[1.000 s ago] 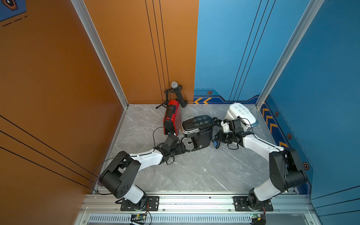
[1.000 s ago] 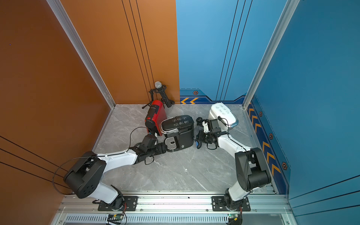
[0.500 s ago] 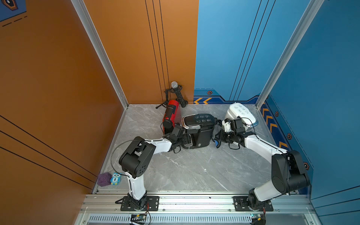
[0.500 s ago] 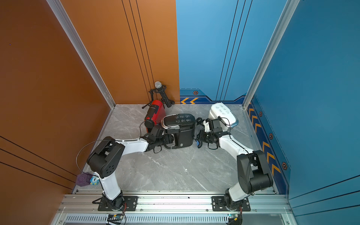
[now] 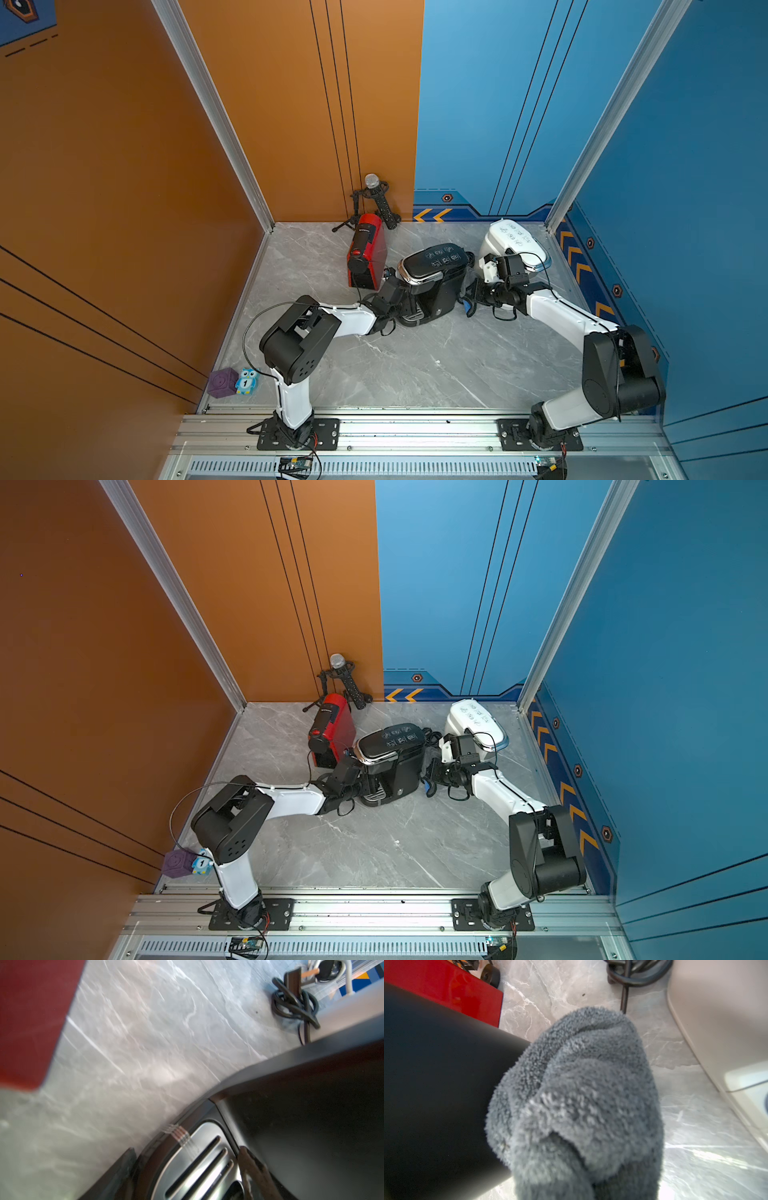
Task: Wipe the surface of a coffee machine
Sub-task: Adjust the coffee machine at the center of the board.
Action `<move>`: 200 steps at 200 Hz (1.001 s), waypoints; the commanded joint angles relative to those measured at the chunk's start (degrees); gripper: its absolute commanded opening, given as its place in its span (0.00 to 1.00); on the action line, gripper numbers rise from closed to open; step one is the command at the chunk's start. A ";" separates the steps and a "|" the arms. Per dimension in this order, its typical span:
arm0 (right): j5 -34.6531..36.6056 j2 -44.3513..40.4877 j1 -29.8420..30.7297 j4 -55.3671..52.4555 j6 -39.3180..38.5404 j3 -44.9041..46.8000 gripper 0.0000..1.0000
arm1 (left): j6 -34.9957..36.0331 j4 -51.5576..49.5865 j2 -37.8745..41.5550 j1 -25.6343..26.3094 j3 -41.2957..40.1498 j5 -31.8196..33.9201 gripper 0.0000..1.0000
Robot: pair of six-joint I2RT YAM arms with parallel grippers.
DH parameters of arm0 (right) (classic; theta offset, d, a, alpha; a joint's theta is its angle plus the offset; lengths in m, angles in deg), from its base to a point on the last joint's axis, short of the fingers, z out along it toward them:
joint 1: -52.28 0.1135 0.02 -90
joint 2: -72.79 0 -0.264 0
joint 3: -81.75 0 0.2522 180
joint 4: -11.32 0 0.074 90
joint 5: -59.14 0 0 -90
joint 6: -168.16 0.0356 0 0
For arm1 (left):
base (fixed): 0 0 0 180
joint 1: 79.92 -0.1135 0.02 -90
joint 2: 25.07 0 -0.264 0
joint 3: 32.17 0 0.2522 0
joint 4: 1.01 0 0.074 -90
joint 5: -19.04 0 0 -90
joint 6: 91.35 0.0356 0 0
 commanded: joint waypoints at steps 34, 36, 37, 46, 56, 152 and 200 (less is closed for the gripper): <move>0.81 -1.20 -0.69 -5.03 -3.17 -2.04 0.12 | -2.98 -1.51 -1.63 15.34 -2.99 -0.69 0.76; 0.80 -1.17 -0.84 -5.15 -3.21 -2.08 0.12 | -3.26 -1.48 -1.69 15.76 -2.90 -0.61 0.76; 0.87 -1.16 -0.88 -5.15 -3.21 -2.09 0.12 | -3.38 -1.45 -1.79 15.95 -2.90 -0.56 0.76; 0.98 -1.16 -1.34 -5.73 -3.22 -2.26 0.12 | -3.84 -1.46 -2.43 17.52 -2.35 -0.62 0.76; 1.03 -1.32 -1.99 -6.18 -3.22 -2.62 0.12 | -3.86 -1.59 -3.26 19.23 -1.36 -0.68 0.76; 5.08 -12.51 -4.67 -16.96 -5.04 -7.98 0.12 | -3.78 -0.93 -10.40 24.18 7.54 -2.89 0.77; 11.96 -21.47 -4.96 -25.02 -6.36 -16.33 0.12 | -2.45 -0.97 -3.16 22.03 0.90 0.46 0.80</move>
